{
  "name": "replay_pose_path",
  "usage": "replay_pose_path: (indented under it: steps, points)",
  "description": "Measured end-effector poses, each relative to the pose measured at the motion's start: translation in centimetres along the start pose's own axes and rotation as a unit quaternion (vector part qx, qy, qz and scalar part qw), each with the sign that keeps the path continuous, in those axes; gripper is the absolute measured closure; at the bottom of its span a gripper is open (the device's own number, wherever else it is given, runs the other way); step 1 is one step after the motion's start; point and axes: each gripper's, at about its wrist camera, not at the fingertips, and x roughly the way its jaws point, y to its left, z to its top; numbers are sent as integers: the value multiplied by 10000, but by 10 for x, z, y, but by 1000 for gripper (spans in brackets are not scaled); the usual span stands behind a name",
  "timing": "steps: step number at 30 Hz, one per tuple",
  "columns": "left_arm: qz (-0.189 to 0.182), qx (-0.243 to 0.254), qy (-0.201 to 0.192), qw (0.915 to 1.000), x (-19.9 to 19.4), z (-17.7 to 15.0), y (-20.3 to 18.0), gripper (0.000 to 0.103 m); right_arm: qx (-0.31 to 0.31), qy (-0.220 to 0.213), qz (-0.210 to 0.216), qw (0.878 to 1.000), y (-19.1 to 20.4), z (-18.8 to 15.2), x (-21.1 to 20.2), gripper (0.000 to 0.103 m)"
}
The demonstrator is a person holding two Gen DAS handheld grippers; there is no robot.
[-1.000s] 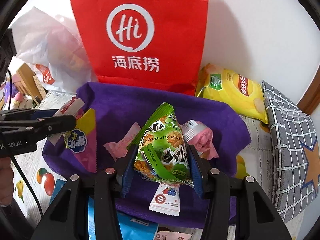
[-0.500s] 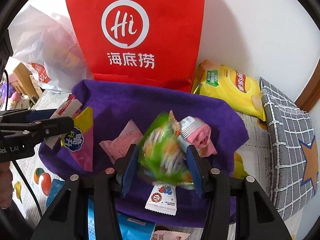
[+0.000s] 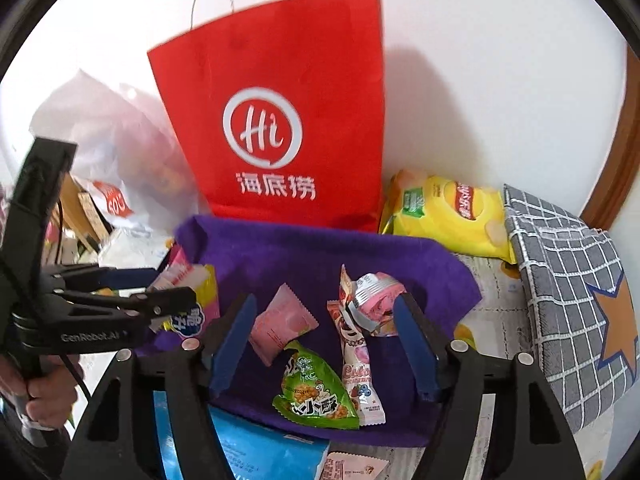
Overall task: Organize snacks
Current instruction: 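Open the right tool to drop the green bag on the towel while the left tool releases the white packet, then grasp the pink-white packet beside the tissue box with the right tool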
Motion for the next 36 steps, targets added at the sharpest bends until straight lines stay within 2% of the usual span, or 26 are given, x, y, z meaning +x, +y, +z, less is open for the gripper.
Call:
replay_pose_path:
  steps: [5,13,14,16,18,23,36]
  points:
    - [-159,98,-105,9998,-12,0,-6,34,190,-73,-190,9996,-9,-17,-16,29]
    - [-370,234,-262,9987,-32,-2,-14,31,489,169,-688,9963,-28,-60,-24,29]
    - [-390,248,-279,9985,-35,-2,-14,31,550,190,-697,9959,-31,-64,-24,30]
    - [-423,254,-302,9983,-38,-1,-16,30,699,286,-667,9949,-37,-74,-25,40]
    - [-460,259,-311,9981,-41,-1,-16,30,826,442,-627,9936,-43,-84,-23,46]
    - [-521,281,-334,9977,-45,-2,-18,30,883,786,-506,9917,-46,-108,-15,46]
    - [-547,376,-283,9974,-44,-4,-23,29,979,1161,-339,9878,-46,-140,7,46]
